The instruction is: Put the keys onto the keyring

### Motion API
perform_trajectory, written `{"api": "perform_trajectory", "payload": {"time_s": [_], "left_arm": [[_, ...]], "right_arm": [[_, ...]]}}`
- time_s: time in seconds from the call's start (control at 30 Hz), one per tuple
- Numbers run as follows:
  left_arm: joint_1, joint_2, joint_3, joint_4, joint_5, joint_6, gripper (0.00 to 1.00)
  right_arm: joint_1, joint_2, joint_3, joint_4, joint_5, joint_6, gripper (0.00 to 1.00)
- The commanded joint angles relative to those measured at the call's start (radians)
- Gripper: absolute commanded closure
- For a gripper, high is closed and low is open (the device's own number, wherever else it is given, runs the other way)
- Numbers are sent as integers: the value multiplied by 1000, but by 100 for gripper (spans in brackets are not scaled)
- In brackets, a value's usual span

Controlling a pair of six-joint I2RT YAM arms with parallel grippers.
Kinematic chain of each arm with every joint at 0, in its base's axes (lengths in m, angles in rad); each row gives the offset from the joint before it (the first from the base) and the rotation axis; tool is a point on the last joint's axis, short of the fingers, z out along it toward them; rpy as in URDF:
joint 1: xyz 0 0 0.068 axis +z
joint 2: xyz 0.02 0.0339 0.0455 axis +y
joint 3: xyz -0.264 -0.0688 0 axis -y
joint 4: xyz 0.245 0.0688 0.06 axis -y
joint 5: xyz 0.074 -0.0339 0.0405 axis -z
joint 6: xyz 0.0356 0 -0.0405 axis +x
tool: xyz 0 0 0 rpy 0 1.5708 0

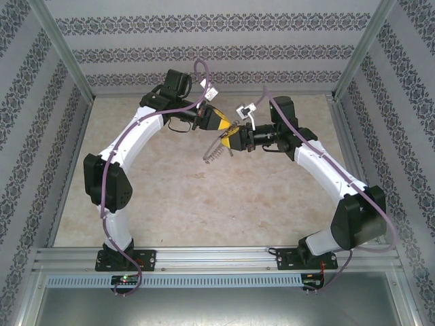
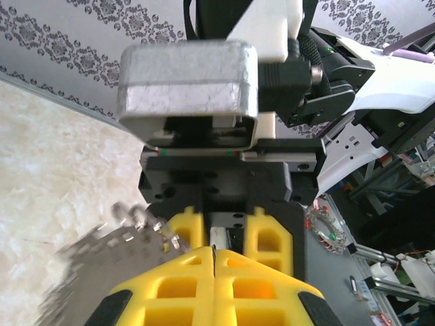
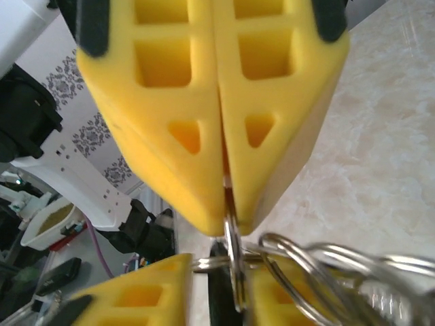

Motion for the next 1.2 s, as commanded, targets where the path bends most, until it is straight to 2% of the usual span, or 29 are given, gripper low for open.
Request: {"api": "perform_trajectory", "payload": {"time_s": [0.0, 0.07, 0.17, 0.33, 0.43, 0.53, 0.7, 0.83, 1.17], "left_arm": [[-9, -51, -8, 73, 21, -18, 100], [-9, -53, -9, 77, 21, -20, 100], [-9, -56, -10, 82, 20, -21, 100], [-9, -62, -9, 90, 21, -23, 100], [-8, -62, -9, 95, 21, -27, 100], [-9, -66, -12, 103, 11, -36, 100], [-9, -86, -56, 203, -18, -110, 100], [-9, -94, -85, 273, -27, -162, 100], [-10, -102, -103, 313, -36, -193, 100]], "right_arm": [[1, -7, 1, 0, 14, 1, 63], [-19, -42, -29, -2, 16, 1, 59], [-63, -113, -85, -3, 15, 7, 57], [-144, -234, -163, 37, 26, 55, 61], [-158, -263, -188, 155, 45, 152, 65], [-153, -264, -188, 239, 107, 236, 69], [-124, -249, -195, 365, 203, 354, 66], [-96, -229, -188, 413, 212, 389, 66], [-52, -155, -183, 512, 211, 438, 69]]}}
